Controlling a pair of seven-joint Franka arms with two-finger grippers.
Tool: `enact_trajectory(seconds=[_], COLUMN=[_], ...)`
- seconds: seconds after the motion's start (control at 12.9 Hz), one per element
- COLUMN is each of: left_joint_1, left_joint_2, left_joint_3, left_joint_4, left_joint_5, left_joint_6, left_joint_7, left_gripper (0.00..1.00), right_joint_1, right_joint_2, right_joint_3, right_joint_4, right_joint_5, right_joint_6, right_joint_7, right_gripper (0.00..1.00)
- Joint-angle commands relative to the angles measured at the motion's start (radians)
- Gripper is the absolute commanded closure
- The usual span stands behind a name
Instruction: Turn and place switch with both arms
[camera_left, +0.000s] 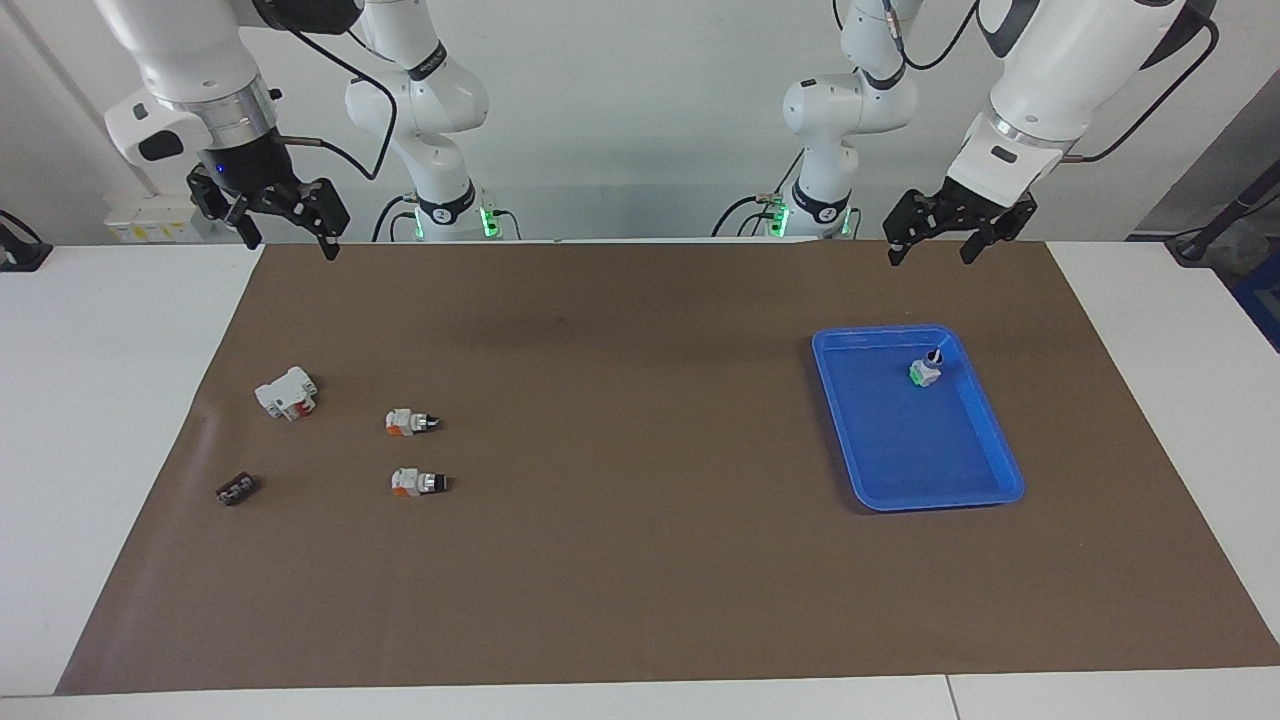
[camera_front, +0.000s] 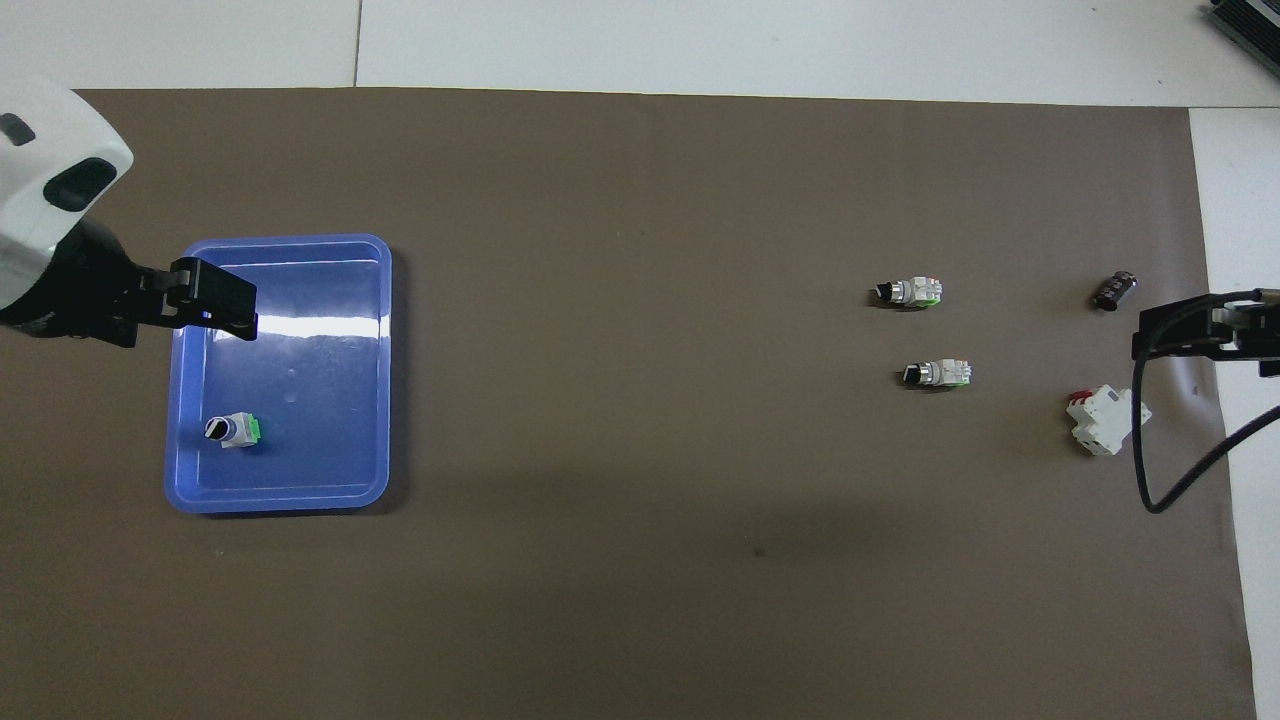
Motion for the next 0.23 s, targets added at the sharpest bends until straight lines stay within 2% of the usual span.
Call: enact_trajectory(seconds=[0.0,0.15], left_joint_1=[-0.007,-0.007], left_joint_2=[-0.007,-0.007], left_joint_3=[0.007,0.007], left_joint_4=[-0.014,-0.014], left_joint_5=[0.024,0.026], left_joint_6=[0.043,0.057], left_joint_7=[-0.006,-0.006], left_gripper=[0.00,0.00], right_joint_1=[-0.003,-0.001], right_joint_2=[-0.017,-0.020], right_joint_3=[0.001,0.001], right_joint_4=[-0.014,-0.014], right_joint_5=[0.009,0.009], right_joint_6=[-0.005,-0.009], right_joint_7=[-0.008,-0.007], right_gripper=[0.00,0.00])
